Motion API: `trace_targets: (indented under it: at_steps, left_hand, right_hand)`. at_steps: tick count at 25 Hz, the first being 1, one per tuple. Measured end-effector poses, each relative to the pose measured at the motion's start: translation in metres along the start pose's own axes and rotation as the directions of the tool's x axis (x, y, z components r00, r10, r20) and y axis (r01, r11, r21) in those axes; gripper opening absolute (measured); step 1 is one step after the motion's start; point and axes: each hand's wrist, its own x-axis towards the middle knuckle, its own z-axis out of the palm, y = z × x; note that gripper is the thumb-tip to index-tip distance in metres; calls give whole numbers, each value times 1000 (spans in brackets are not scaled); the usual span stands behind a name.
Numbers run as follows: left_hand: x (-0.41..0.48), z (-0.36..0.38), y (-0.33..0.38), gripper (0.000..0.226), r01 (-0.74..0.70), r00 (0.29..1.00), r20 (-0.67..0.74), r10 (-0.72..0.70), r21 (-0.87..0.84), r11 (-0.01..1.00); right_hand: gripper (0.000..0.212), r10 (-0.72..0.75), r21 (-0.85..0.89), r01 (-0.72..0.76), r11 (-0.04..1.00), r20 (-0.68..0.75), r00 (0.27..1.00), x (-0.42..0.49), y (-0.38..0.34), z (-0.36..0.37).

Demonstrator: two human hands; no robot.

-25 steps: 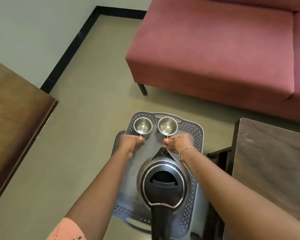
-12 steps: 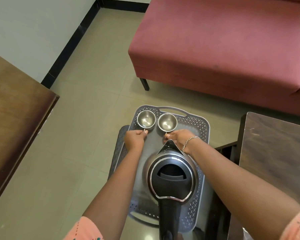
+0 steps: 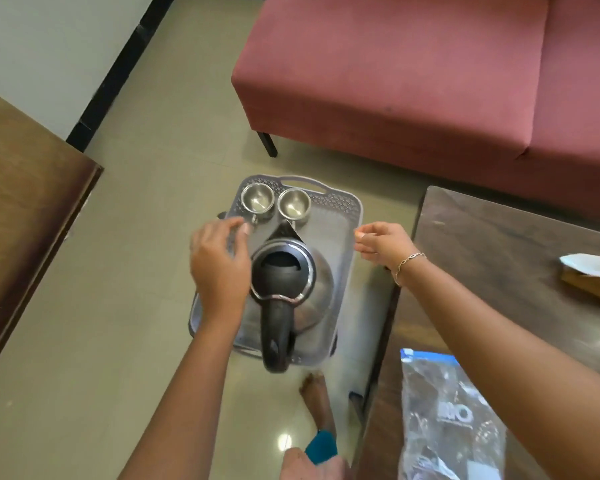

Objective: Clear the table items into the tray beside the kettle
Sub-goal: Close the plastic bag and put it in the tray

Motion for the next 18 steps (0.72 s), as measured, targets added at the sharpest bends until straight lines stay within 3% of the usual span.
trace_targets:
  at_steps: [2, 4, 9, 11, 13, 16, 18]
  left_hand:
    - [-27, -15, 25, 18, -106, 991, -84, 106, 3, 994]
    - [-61, -20, 51, 17, -191, 979, -83, 188, -34, 981]
    - [-151, 8, 89, 15, -360, 923, 99, 371, -112, 926]
    - [-183, 28, 96, 11, -234, 934, 238, 267, -158, 959]
    - [-209, 53, 97, 10, -2, 916, 395, 69, -166, 986]
    - [-232, 89, 85, 14, 323, 784, 571, -242, -42, 946]
    - [-244, 107, 74, 19, 429, 683, 614, -396, 101, 898]
  right_hand:
    - [25, -46, -80, 43, 996, -31, 998, -24, 17, -34]
    - [23, -62, -135, 54, 989, -57, 996, -47, 37, -68]
    - [21, -58, -130, 41, 991, -130, 990, -84, 90, -138]
    - [20, -41, -125, 20, 992, -164, 986, -98, 113, -164]
    - [18, -17, -120, -7, 993, -196, 980, -109, 137, -186]
    - [17, 56, -99, -81, 992, -236, 970, -121, 168, -207]
    - [19, 137, -76, -159, 984, -246, 960, -127, 189, -212]
